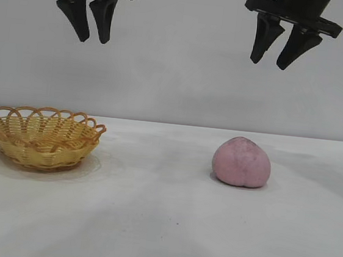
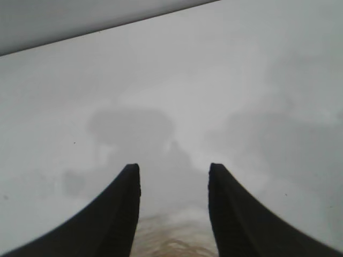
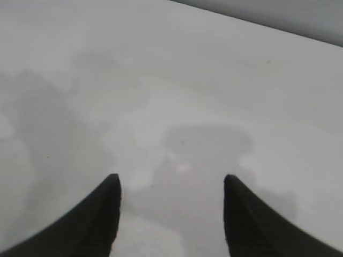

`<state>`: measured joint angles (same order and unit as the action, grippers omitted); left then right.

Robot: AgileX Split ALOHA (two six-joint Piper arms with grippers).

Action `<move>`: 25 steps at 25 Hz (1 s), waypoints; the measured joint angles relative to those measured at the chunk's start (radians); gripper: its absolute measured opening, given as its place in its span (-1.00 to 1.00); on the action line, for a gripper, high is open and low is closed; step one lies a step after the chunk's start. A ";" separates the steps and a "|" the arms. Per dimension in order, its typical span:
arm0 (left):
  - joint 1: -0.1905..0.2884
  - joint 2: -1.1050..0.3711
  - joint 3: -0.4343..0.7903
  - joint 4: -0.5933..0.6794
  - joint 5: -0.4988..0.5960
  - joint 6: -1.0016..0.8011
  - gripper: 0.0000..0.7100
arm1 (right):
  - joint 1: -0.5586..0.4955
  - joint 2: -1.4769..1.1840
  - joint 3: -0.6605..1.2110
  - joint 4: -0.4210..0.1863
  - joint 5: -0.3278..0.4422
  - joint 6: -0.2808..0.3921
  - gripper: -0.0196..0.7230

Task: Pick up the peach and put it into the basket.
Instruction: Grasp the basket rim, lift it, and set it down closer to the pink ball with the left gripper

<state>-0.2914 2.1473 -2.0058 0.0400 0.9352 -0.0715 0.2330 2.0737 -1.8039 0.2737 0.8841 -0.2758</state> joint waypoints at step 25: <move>0.117 0.038 0.156 -0.064 0.241 0.389 -0.42 | 0.000 0.000 0.000 0.001 0.076 0.000 0.03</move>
<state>-0.1742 2.1858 -1.8499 -0.0245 1.1761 0.3172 0.2330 2.0737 -1.8039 0.2747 0.9597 -0.2758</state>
